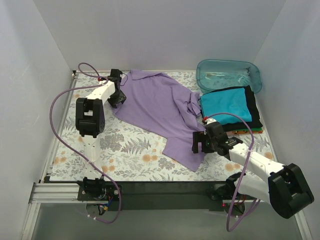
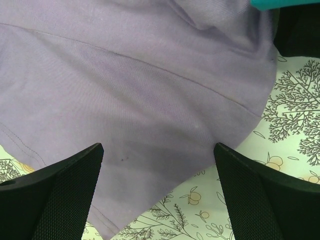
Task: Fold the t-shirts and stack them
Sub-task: Flatten the tshirt out
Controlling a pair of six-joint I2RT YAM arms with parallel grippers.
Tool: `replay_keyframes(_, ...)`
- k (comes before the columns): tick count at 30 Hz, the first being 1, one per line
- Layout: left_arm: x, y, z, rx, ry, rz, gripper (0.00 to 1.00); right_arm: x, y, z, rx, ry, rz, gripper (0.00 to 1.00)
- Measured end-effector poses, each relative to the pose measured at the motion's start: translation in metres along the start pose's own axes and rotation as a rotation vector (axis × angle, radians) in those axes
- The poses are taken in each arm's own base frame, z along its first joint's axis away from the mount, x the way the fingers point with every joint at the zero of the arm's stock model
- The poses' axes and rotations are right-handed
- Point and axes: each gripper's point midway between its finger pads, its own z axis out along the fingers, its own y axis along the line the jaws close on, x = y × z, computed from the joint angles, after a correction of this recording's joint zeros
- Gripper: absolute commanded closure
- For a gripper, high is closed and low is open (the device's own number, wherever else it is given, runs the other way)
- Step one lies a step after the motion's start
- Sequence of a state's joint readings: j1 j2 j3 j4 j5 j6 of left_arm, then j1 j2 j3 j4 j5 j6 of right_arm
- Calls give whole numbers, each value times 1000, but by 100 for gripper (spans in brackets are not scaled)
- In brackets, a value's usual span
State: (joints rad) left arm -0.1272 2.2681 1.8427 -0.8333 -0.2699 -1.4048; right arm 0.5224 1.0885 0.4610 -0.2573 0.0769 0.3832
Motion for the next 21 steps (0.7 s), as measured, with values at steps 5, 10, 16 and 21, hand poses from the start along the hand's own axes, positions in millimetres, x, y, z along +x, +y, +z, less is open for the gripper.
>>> replay_keyframes(5, 3, 4, 1, -18, -3, 13, 62, -1, -3, 0, 6, -1, -1, 2)
replay_keyframes(10, 10, 13, -1, -31, -5, 18, 69, -1, -6, -1, 14, -1, 0, 2)
replay_keyframes(16, 18, 25, -6, -47, 3, 23, 100, -1, -9, -1, 22, -1, 4, 2)
replay_keyframes(21, 24, 33, -11, -55, 8, 15, 100, 0, -11, -2, 28, 3, 10, 2)
